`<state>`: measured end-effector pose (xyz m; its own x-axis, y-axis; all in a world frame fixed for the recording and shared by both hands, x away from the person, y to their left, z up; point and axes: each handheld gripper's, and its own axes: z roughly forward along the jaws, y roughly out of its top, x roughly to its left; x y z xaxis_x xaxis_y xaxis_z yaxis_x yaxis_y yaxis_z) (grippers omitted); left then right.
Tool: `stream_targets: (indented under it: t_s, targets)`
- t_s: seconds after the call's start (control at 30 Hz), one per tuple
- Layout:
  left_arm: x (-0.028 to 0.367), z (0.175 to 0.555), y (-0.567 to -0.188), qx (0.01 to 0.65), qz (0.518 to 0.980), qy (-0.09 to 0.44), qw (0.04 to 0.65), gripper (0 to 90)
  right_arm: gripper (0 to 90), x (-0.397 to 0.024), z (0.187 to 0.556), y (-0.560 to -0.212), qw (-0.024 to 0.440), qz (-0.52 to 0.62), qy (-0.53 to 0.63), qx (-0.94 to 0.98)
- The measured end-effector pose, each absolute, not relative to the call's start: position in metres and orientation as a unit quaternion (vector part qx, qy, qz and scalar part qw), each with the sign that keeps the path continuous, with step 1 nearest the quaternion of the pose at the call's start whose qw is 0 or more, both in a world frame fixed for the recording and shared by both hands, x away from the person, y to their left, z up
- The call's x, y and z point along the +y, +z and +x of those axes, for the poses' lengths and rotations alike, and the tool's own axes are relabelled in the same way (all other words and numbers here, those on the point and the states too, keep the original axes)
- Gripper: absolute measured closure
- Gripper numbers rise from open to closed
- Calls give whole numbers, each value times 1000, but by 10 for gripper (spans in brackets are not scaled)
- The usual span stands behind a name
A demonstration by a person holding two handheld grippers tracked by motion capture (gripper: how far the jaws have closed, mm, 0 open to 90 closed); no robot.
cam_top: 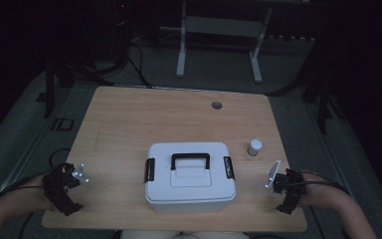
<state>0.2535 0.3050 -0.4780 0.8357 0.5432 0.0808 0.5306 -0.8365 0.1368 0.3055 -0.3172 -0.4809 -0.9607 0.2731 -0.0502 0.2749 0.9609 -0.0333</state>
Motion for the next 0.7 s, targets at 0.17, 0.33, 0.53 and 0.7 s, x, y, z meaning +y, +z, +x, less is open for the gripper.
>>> stream_targets:
  t_s: [0.17,0.33,0.53,0.7]
  targets:
    - [304,254,-476,279,958,53,47,82,126,-315,303,-483,17,132,-22,991]
    - [304,254,-466,283,956,56,57,83,126,-313,302,-480,20,132,-20,991]
    - [296,255,-449,281,956,52,67,84,129,-309,301,-475,24,127,-21,991]
    - [284,259,-435,265,960,49,73,84,130,-305,300,-473,25,123,-20,992]
